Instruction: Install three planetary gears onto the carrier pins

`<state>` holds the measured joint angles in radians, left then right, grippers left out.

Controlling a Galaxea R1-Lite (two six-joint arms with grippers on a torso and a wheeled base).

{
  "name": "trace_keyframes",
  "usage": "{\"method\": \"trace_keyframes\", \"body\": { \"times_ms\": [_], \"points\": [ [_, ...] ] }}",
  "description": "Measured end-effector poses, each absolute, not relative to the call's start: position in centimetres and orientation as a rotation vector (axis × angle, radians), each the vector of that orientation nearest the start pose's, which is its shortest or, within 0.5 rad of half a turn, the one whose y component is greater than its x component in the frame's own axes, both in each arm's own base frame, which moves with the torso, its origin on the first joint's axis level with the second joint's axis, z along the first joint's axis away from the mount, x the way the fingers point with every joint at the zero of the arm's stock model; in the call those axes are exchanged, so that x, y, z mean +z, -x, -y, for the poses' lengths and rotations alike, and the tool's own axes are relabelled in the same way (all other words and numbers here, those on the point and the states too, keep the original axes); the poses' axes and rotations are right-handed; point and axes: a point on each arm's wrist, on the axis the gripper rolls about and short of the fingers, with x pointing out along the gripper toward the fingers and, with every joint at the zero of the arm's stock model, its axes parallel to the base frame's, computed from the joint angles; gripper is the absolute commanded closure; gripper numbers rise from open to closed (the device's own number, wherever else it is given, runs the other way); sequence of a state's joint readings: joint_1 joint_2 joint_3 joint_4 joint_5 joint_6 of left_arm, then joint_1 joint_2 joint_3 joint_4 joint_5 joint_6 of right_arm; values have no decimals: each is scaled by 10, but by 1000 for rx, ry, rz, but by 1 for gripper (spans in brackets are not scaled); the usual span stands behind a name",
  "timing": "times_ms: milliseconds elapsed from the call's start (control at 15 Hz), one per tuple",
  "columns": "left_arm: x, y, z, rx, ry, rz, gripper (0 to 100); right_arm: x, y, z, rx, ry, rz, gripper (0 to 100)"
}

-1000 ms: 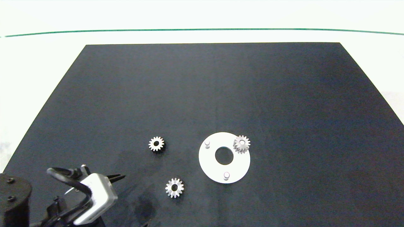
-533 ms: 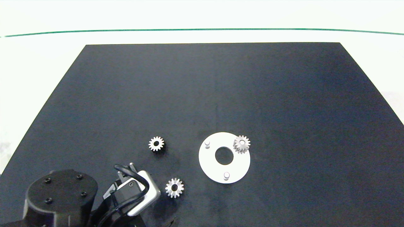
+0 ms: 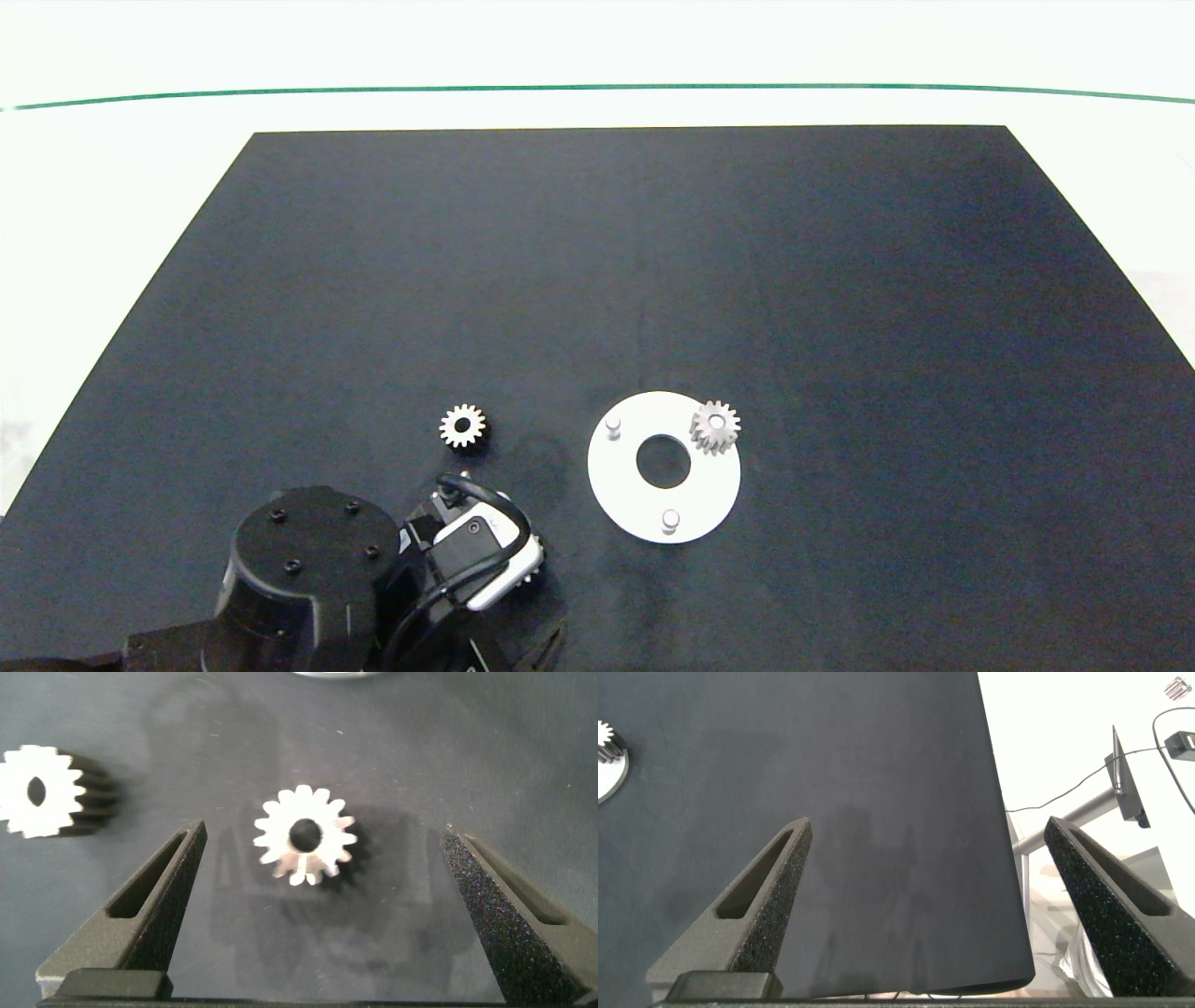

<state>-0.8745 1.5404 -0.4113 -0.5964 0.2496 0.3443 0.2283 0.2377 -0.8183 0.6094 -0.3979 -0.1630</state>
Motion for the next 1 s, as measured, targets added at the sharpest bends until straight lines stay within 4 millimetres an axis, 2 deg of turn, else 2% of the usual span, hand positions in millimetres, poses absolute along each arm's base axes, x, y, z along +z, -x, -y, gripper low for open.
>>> {"method": "trace_keyframes", "body": {
  "times_ms": [533,1000],
  "points": [
    [117,-154,181,-704,-623,-361,17,228,82,28,-167,170,-36,0],
    [118,-159,181,-693,-620,-363,32,228,83,28,-166,171,-34,0]
  ]
}}
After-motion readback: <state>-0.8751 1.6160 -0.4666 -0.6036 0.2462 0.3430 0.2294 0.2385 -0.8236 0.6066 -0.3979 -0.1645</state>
